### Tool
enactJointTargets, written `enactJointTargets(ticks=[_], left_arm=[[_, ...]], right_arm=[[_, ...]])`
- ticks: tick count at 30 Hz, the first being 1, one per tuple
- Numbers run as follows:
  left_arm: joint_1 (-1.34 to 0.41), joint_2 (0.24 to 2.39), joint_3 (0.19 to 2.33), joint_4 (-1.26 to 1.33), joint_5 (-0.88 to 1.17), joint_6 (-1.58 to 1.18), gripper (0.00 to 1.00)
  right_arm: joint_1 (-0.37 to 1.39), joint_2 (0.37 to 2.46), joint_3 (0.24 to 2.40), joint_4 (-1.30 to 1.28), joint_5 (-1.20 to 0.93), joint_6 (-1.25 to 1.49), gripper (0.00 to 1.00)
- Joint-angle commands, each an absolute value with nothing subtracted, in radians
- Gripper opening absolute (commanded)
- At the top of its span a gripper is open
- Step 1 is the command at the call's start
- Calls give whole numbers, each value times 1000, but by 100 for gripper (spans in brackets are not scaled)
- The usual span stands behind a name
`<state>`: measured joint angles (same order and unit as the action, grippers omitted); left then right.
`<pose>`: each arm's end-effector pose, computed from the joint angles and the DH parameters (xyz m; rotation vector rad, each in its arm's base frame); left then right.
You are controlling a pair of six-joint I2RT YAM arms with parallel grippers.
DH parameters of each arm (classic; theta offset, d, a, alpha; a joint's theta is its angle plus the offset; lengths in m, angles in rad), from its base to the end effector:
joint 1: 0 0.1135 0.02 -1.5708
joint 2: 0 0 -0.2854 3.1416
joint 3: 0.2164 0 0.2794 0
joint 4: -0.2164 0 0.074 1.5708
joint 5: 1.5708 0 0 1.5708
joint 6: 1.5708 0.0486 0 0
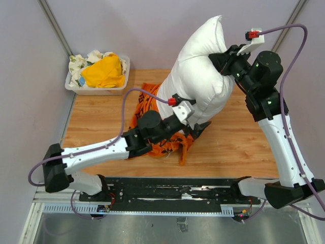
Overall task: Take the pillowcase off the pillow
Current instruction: Remove the pillow from the pillowcase.
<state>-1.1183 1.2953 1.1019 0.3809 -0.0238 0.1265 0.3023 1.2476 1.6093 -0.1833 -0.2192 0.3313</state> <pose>0.1506 -0.3072 0.4174 0.8177 1.1748 -0.8074 0.2669 0.0943 0.5583 -0.1661 1.4209 0.6770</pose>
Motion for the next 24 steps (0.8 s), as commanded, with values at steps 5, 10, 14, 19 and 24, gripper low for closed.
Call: enactJointTargets(ticks=[5,10,14,19,24], left_arm=[[-1227,1617,1199,747,-659,401,99],[-1206,1769,1300,942,-935,559,99],[-1118,1821,1354,1045,-1067,639,99],[-1024,1754,1289,1139,-1031,629,99],[-953,1621,1188,1047,-825,518,9]], right_arm=[[440,1272,1649,-203,-156,276,1],[504,1282,1655,-205,-123,275,1],[541,1271,1645,-202,-91,276,1],[556,1241,1616,-189,-92,281,1],[560,1225,1593,-186,-93,277,1]])
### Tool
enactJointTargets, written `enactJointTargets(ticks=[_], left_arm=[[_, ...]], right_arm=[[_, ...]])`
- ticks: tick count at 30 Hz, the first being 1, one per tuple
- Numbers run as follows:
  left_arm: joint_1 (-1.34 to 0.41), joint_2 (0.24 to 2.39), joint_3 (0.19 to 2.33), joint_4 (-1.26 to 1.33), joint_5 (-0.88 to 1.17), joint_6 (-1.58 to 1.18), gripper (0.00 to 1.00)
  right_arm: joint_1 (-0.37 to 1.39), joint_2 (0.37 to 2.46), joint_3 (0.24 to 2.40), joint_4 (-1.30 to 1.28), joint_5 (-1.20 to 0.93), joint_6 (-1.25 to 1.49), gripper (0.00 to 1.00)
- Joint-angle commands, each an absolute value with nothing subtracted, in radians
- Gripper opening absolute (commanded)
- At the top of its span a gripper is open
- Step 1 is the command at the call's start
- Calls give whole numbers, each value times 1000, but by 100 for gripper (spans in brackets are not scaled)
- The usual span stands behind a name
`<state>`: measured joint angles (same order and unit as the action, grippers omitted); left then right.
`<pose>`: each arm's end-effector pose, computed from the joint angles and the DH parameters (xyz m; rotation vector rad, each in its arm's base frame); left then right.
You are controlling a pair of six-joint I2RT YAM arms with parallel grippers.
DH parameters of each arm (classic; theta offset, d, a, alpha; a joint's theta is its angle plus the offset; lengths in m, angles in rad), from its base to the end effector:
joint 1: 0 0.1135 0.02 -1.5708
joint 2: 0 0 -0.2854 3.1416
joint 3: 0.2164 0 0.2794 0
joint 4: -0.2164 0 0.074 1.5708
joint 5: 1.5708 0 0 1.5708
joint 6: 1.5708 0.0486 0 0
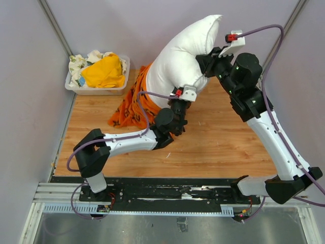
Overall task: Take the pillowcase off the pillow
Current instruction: Remove the pillow from the pillowcase.
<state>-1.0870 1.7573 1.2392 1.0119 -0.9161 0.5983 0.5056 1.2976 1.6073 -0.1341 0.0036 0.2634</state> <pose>0.2346 -0.3635 0.3600 0.1944 1.2635 0.0724 0.2672 0.1477 0.5500 -0.1691 1.4149 0.6353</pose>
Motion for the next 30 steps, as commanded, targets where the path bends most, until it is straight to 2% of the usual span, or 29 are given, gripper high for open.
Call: enactJointTargets(ticks=[1,2,3,4,5,6,9,12,20,30], left_arm=[[-939,1588,1164,1026,-770,484,1],[-919,1556,1150,969,-711,441,0],[-894,1524,1146,906,-641,393,0],[-864,1496,1152,842,-595,326,0],[-827,1473,1157,792,-550,268,0],[-790,1452,1164,755,-507,207,0],[-668,1419,1208,647,-429,66,0],[-617,1426,1295,540,-391,40,0],[-582,1513,1515,401,-287,7,0],[-565,1587,1757,281,-160,-65,0]], right_arm=[[558,1223,1588,-186,-92,273,1],[558,1219,1581,-186,-89,267,5],[558,1211,1570,-181,-89,260,24],[558,1199,1554,-169,-88,259,55],[558,1182,1530,-151,-82,267,80],[558,1162,1504,-128,-73,285,97],[558,1081,1454,-67,-49,356,98],[558,1011,1398,29,-67,431,99],[559,1020,1455,-5,-113,450,98],[558,1005,1426,8,-151,415,98]])
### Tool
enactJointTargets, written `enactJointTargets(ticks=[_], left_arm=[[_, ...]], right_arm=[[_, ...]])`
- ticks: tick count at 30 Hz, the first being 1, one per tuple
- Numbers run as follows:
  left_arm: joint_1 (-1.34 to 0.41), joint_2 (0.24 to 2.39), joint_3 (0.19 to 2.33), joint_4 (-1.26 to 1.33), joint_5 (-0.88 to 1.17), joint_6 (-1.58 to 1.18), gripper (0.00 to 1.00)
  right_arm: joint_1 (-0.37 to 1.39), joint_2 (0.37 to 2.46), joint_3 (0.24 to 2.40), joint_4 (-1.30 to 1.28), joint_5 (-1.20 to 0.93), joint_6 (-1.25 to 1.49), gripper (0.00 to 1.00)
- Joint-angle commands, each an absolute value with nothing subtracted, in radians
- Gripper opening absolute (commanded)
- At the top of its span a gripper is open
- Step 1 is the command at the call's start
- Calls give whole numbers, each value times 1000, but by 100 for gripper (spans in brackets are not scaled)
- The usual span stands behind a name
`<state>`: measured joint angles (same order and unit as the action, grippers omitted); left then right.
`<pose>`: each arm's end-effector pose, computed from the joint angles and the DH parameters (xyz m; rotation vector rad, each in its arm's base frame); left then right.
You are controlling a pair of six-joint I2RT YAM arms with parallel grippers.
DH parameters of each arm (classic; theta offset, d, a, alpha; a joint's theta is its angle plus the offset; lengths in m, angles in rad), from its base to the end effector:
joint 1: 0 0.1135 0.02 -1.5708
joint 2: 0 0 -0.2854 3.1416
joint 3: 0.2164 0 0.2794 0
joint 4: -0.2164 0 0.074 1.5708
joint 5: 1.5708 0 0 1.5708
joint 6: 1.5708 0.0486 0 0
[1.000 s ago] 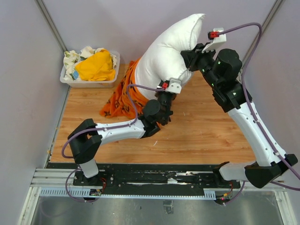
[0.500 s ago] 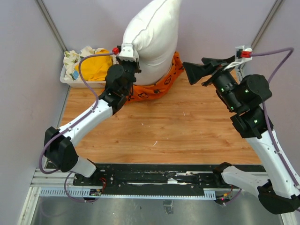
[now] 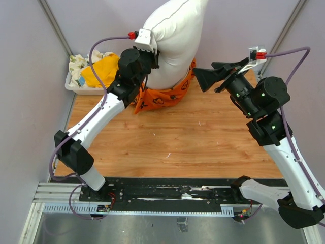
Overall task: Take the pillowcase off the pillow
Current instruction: Remove the pillow from the pillowcase.
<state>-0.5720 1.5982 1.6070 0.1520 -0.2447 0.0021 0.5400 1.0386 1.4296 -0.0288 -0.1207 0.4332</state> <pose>0.3593 -0.2173 0.4806 0.2033 1.4068 -0.2988 0.1848 0.1176 0.5622 -0.1771 1.2508 0.9195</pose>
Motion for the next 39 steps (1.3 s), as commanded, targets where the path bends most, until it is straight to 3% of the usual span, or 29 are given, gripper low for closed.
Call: enactJointTargets(ticks=[1,15,39], left_arm=[[-565,1600,1790,266,-149,-67,0],[-565,1725,2179,85,-118,-46,0],[-565,1767,2361,45,-167,21,0]], right_arm=[[558,1005,1425,9,-150,412,98],[558,1057,1472,1,-252,417,98],[558,1159,1462,76,-316,475,98]])
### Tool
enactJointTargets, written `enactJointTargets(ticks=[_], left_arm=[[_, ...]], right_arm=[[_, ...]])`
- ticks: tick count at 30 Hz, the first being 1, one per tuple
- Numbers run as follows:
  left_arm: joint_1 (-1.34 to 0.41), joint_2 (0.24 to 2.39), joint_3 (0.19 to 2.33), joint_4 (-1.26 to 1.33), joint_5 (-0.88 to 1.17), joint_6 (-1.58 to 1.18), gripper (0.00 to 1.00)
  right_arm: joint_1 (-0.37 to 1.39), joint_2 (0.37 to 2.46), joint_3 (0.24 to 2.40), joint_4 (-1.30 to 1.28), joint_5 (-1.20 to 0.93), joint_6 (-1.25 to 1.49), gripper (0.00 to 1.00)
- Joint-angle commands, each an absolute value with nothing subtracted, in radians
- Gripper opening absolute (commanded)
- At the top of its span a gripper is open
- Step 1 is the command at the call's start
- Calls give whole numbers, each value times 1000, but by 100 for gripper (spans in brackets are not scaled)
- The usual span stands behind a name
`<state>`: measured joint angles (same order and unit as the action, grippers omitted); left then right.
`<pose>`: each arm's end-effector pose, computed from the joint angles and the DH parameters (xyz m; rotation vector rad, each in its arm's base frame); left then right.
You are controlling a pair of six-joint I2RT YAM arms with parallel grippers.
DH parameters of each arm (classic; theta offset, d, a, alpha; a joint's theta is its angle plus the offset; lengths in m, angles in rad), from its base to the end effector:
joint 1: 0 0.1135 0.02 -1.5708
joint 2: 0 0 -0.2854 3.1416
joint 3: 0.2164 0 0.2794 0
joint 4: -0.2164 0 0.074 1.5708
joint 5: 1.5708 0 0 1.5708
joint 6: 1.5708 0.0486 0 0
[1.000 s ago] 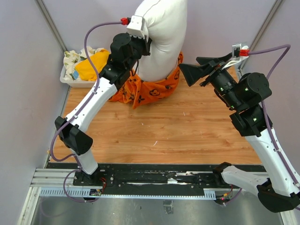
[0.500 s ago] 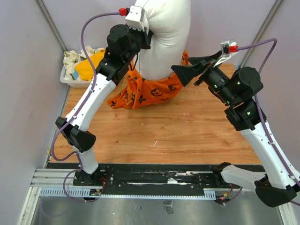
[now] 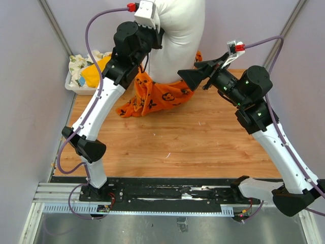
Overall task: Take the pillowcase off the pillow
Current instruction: Remove the pillow from the pillowcase.
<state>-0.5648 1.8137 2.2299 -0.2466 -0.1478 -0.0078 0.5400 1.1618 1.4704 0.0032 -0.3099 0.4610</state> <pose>0.3707 -0.2264 0.5763 0.2682 1.3875 -0.3715 0.2177 0.1478 0.5523 -0.3344 1.3056 1.0488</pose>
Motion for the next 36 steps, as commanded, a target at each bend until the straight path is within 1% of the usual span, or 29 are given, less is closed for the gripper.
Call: enactJointTargets(ticks=[1,4,8,10,12,15,21,23,24,25,29,30,36], left_arm=[[-565,1767,2368,45,-168,25,0],[-565,1767,2373,55,-177,31,0],[-565,1770,2373,75,-211,37,0],[-565,1774,2377,88,-232,32,0],[-566,1777,2393,91,-253,27,0],[-566,1781,2415,88,-272,24,0],[-566,1765,2402,74,-286,42,0],[-566,1755,2388,81,-289,56,0],[-566,1751,2386,83,-293,64,0],[-566,1749,2387,85,-298,73,0],[-565,1749,2388,97,-318,111,0],[-565,1749,2391,100,-327,122,0],[-565,1745,2396,131,-396,191,0]], right_arm=[[558,1170,1450,75,-305,469,98],[561,1236,1441,50,-299,465,99],[617,1355,1463,45,-267,424,99],[644,1419,1491,59,-268,398,93],[665,1486,1531,65,-281,376,89],[691,1585,1605,62,-289,353,80],[739,1765,1731,24,-234,320,78],[743,1803,1730,32,-228,322,74],[743,1817,1721,39,-227,325,67],[745,1827,1709,50,-228,327,57],[749,1841,1605,117,-229,355,8],[752,1845,1588,117,-226,359,2],[765,1853,1386,172,-186,423,1]])
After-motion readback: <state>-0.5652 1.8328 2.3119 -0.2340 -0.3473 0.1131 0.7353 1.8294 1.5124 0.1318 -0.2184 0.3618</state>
